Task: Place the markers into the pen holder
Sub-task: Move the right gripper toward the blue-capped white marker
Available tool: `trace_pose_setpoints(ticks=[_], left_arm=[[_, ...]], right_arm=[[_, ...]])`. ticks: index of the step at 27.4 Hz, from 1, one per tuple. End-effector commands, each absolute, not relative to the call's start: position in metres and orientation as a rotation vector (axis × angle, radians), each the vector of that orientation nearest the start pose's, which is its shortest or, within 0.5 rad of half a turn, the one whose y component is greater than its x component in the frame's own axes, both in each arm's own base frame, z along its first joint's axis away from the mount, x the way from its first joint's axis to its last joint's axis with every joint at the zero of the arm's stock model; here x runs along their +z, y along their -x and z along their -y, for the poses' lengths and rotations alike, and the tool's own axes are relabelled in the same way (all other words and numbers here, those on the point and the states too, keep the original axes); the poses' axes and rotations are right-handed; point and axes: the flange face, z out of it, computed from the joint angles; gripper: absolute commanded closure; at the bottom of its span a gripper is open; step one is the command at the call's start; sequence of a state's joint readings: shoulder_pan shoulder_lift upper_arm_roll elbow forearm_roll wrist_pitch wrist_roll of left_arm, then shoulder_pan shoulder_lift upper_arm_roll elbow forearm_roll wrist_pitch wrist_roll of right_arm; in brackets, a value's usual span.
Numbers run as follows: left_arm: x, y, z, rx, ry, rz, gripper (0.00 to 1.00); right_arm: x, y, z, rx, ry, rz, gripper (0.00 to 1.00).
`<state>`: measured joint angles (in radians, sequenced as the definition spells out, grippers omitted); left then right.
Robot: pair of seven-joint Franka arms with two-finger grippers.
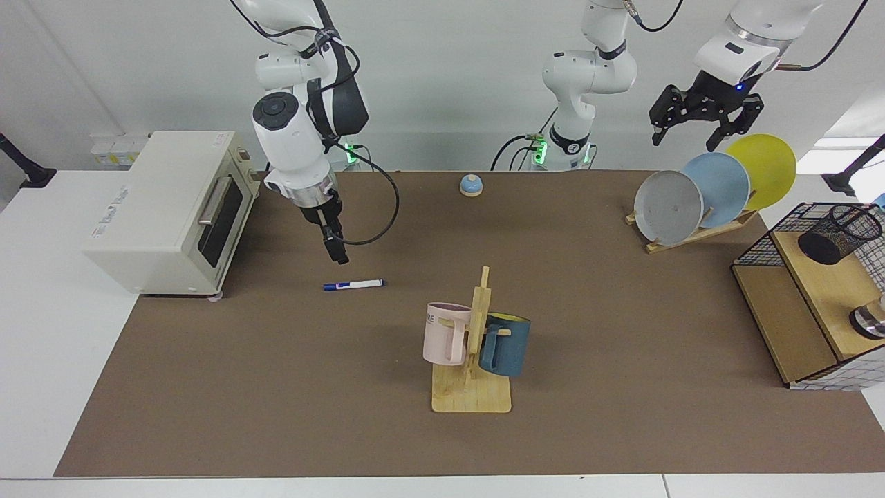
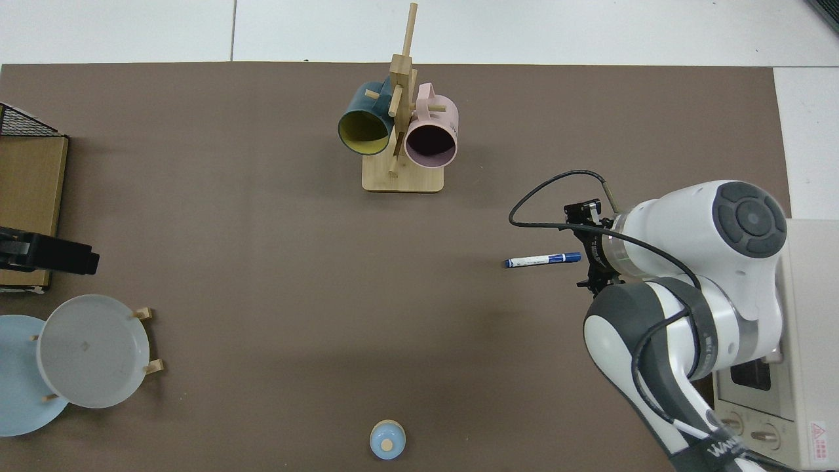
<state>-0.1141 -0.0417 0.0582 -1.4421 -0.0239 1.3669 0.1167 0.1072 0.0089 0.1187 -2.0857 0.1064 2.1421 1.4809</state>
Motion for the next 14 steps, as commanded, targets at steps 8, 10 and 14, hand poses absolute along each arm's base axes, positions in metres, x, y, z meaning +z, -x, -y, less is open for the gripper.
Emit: trace_pose_setpoints(ticks=[8, 10, 14], left_arm=[[0.691, -0.508, 0.033, 0.062, 3.168, -0.264, 0.00], [0.691, -0.508, 0.034, 0.062, 3.168, -0.269, 0.00], [0.690, -0.506, 0.034, 0.084, 3.167, -0.267, 0.00]], right_arm=[[0.379, -0.540, -0.102, 0.060, 2.352, -1.920, 0.00], [0.374, -0.540, -0.102, 0.070, 2.356, -1.924, 0.00], [0.360, -0.538, -0.110, 0.104, 2.384, -1.921, 0.00]])
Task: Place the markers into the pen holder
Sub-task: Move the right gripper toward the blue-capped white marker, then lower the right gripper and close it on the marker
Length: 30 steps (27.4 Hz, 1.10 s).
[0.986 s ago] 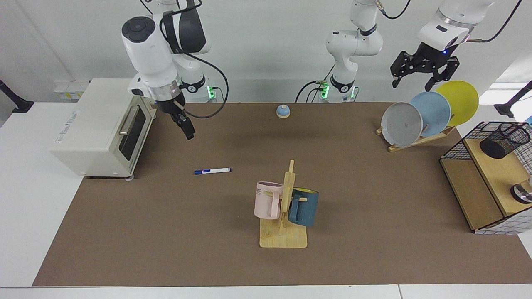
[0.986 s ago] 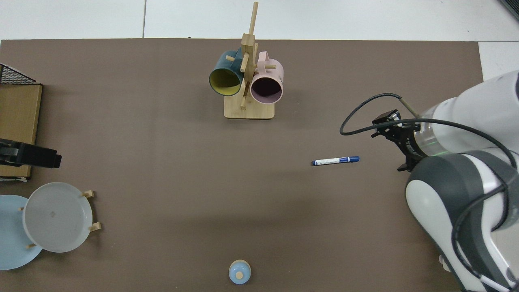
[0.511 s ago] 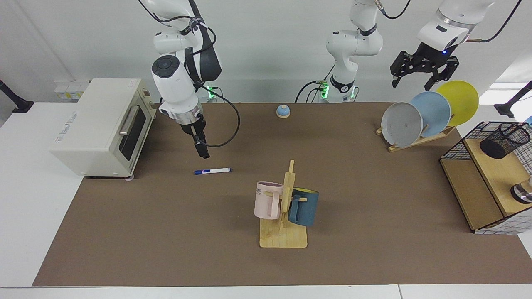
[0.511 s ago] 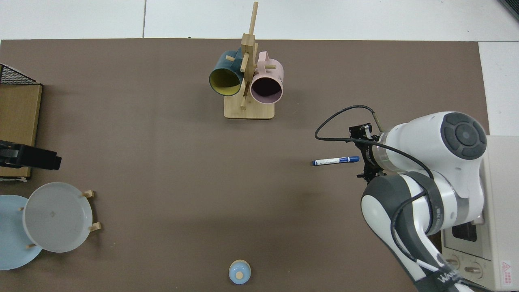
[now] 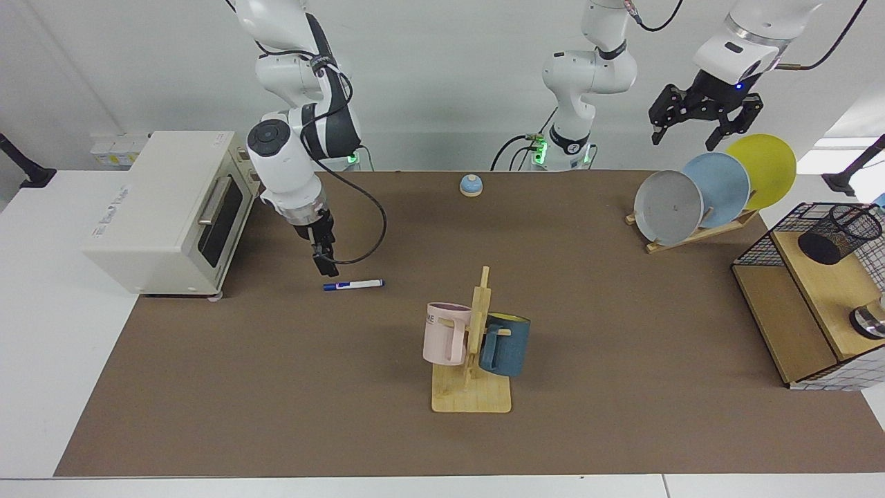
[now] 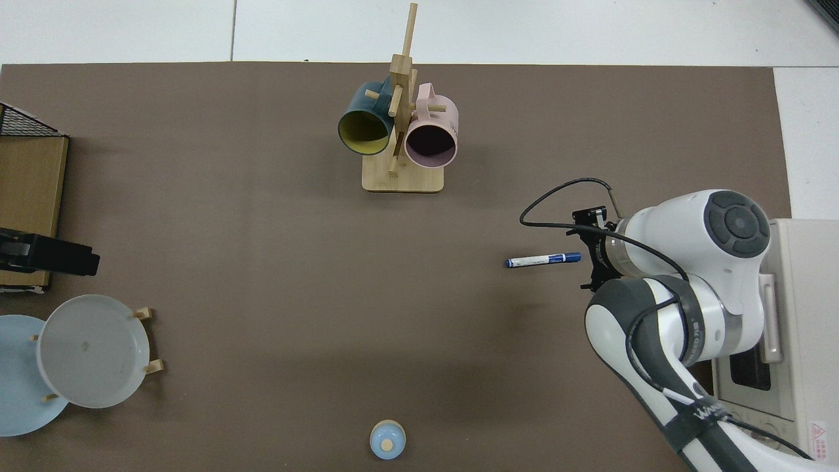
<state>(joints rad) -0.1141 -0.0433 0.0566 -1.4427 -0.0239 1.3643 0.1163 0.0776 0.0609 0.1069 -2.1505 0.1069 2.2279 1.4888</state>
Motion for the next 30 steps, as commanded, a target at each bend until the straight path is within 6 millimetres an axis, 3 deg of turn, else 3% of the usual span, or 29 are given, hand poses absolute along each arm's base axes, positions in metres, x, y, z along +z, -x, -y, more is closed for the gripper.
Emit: trace_pose_setpoints(ticks=[1, 4, 13, 21, 30], left_arm=[[0.689, -0.504, 0.034, 0.109, 3.167, -0.265, 0.00], [0.688, -0.495, 0.032, 0.179, 3.165, -0.264, 0.00], [0.688, -0.494, 0.028, 0.187, 3.167, -0.250, 0.00], [0.687, -0.493, 0.030, 0.192, 3.166, -0.254, 0.00], [0.688, -0.493, 0.031, 0.192, 3.165, -0.259, 0.00]], right_arm=[[0.354, -0.535, -0.113, 0.117, 2.396, -1.921, 0.00], [0.344, -0.532, -0.124, 0.137, 2.424, -1.905, 0.00], [0.288, -0.556, -0.119, 0.070, 2.356, -1.912, 0.00], [0.287, -0.563, -0.100, 0.058, 2.325, -1.936, 0.00], [0.287, -0.561, -0.104, 0.061, 2.339, -1.923, 0.01]])
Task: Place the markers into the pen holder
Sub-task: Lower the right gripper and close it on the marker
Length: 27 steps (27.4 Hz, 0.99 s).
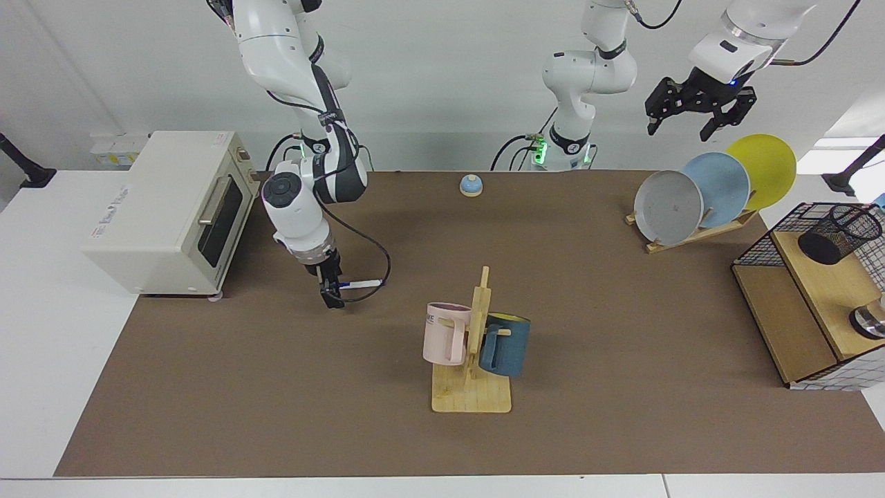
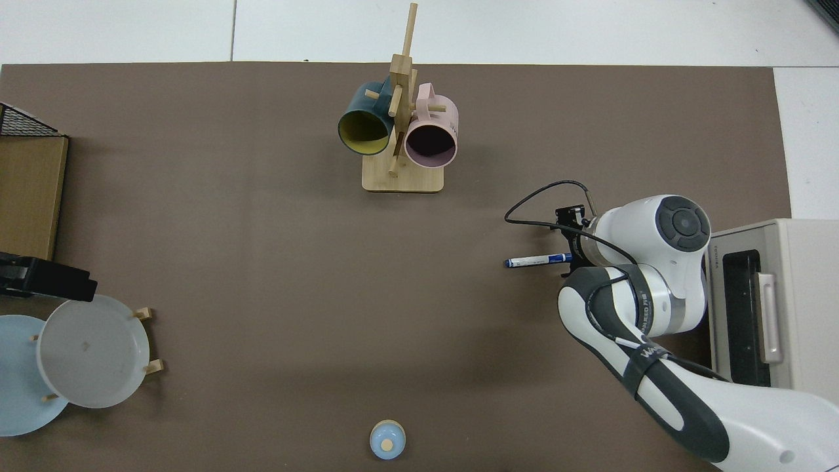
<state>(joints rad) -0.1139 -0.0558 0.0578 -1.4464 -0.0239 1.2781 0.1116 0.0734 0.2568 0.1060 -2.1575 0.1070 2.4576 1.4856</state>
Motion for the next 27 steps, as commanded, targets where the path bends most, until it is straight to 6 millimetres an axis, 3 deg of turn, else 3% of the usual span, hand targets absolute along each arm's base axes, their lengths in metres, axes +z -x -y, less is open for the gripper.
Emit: trace_pose_setpoints(ticks=[1, 13, 21, 27], left_arm=[[0.687, -0.493, 0.031, 0.194, 3.165, -0.259, 0.00], [0.688, -0.492, 0.034, 0.194, 3.164, -0.269, 0.00], [0.687, -0.491, 0.039, 0.212, 3.163, -0.248, 0.00], [0.687, -0.491, 0.041, 0.210, 3.164, -0.253, 0.00]], right_arm=[[0.287, -0.561, -0.105, 0.062, 2.340, -1.921, 0.01], [0.287, -0.558, -0.112, 0.071, 2.355, -1.912, 0.05], [0.288, -0.555, -0.126, 0.077, 2.370, -1.896, 0.30], [0.288, -0.553, -0.132, 0.076, 2.381, -1.884, 0.73]])
